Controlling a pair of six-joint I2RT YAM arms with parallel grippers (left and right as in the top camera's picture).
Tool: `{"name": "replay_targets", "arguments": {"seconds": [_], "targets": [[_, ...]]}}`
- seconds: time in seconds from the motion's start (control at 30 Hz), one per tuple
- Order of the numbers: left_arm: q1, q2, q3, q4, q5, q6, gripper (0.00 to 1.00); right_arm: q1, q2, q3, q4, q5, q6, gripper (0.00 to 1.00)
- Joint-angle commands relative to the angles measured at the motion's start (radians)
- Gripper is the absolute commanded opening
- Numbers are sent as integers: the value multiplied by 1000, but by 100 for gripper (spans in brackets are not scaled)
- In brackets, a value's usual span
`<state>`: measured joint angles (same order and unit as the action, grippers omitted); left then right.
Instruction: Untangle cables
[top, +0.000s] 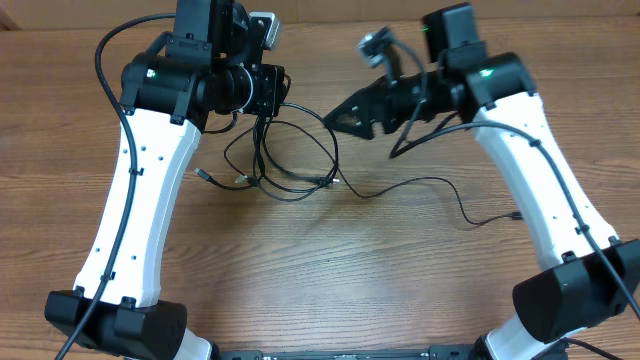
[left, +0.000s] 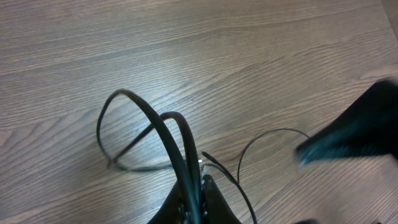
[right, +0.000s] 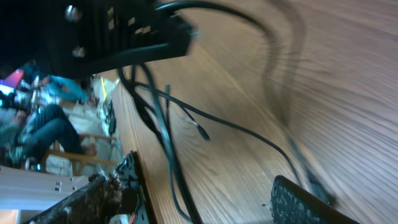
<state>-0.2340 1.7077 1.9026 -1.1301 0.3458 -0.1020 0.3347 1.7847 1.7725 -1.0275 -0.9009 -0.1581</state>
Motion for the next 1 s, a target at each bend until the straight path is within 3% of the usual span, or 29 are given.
{"name": "replay_targets", "arguments": {"seconds": [0.0,0.03,0.1,0.17,0.2,0.27,0.37,0.47,0.97], "targets": [[-2,5,-3,-2,21,-11,4,68,31,2,30,40,26,75],[-2,5,-3,-4,21,-11,4,77,34,2,38,40,23,72],[-1,5,-3,-6,17,-11,4,90,34,2,59,48,24,43],[-1,5,-3,0,12,-10,4,90,34,2,65,77,35,22],[0,5,-3,14,9,-11,4,90,34,2,63,105,48,20],[8,5,-2,65,8,-10,4,90,34,1,8,402,190,4],[25,-3,1,72,-22,-10,4,85,35,0,-93,829,478,4],[47,-20,7,68,-51,-6,4,69,39,-6,-185,1070,659,4],[201,-241,9,69,-204,-6,4,-227,41,-267,-128,1110,708,4]]}}
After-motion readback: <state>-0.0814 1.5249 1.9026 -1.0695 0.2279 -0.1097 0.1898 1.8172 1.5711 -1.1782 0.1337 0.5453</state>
